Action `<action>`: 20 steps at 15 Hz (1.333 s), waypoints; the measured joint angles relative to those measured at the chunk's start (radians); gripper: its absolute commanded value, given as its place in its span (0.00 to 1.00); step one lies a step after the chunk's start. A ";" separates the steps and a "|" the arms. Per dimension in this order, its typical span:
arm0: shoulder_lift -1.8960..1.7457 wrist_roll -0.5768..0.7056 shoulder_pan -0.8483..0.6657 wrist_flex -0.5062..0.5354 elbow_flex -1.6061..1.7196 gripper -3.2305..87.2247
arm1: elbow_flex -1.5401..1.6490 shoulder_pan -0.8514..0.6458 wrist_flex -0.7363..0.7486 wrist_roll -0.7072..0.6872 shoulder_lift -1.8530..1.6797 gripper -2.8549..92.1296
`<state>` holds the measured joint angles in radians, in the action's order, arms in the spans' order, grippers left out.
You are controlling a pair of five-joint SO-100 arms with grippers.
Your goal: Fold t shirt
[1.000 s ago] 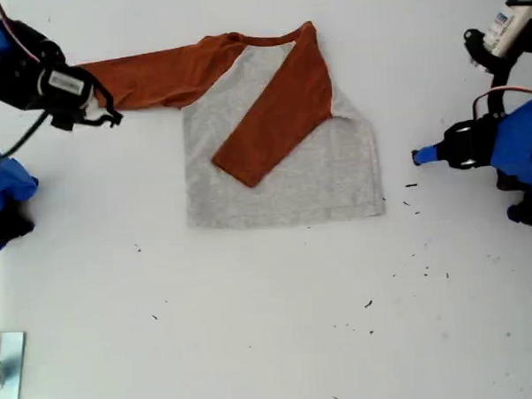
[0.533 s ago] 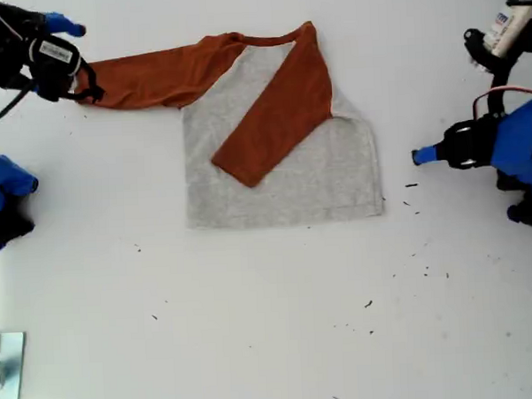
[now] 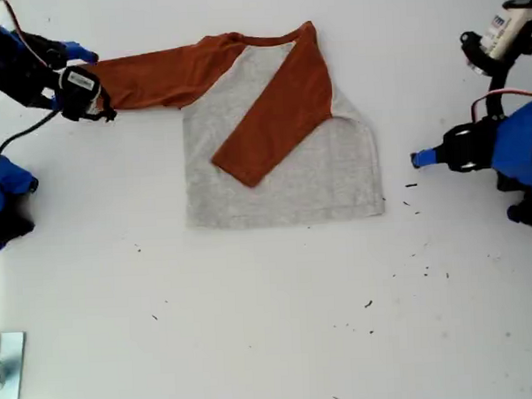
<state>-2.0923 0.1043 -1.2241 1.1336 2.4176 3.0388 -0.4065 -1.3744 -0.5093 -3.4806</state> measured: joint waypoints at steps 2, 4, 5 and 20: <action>0.189 0.028 -0.037 -0.101 -0.008 0.10 | 0.000 0.000 0.000 0.000 0.000 0.07; 0.364 0.083 -0.086 -0.137 -0.066 0.04 | 0.000 0.009 0.000 0.000 0.000 0.07; 0.374 0.097 -0.092 -0.132 -0.083 0.04 | 0.000 0.009 0.000 0.000 0.000 0.07; 0.796 -0.063 0.811 0.282 -1.559 0.52 | 0.000 0.008 0.000 0.000 0.000 0.07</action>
<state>-1.2962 0.0414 -0.4126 1.4159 0.8590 3.0388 -0.3988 -1.3744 -0.5093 -3.4806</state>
